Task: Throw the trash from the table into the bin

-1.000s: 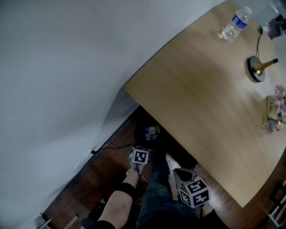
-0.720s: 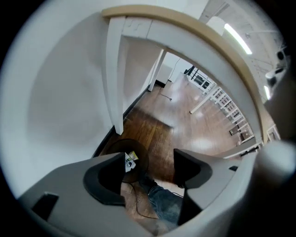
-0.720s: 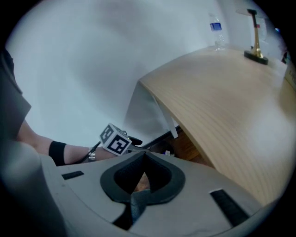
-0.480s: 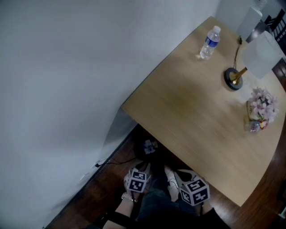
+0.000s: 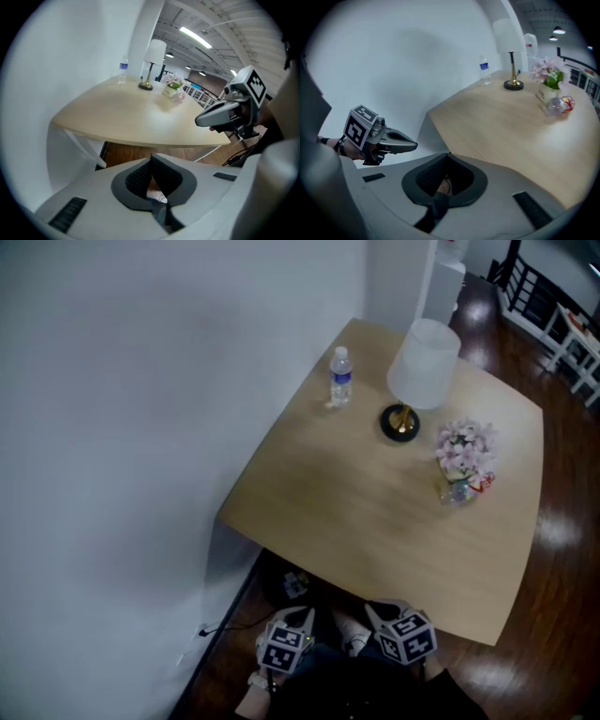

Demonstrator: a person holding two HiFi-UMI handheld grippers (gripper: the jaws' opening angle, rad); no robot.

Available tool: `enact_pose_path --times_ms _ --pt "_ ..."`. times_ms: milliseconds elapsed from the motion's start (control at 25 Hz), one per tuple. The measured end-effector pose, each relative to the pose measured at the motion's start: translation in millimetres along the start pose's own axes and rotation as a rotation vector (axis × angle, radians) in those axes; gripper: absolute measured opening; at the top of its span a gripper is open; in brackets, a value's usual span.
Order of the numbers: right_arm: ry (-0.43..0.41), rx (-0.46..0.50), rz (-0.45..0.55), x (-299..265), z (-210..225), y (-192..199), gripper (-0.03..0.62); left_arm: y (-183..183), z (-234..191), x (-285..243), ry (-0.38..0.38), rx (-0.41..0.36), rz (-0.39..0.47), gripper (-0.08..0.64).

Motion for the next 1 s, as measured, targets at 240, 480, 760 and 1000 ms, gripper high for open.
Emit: enact_pose_path --times_ms 240,480,760,1000 --pt "0.073 -0.1 0.09 37.0 46.5 13.5 0.006 -49.9 44.9 -14.4 0.054 -0.158 0.017 0.0" --pt "0.143 -0.178 0.155 62.5 82.6 25.6 0.006 -88.9 75.0 -38.2 0.108 -0.262 0.013 0.0" --pt "0.183 -0.263 0.216 84.3 120.1 39.2 0.006 -123.6 112.8 -71.4 0.165 -0.35 -0.026 0.0" --pt "0.2 -0.331 0.234 94.5 150.2 53.8 0.006 -163.6 138.6 -108.5 0.184 -0.435 -0.053 0.0"
Point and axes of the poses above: the fingertips, and each gripper's own axes: x backward along the fingers, z to its right, y out of its underside, the point moved 9 cm from there along x, backward along the fingers, and after that the axes turned 3 degrees about y, right-handed, at the moved point
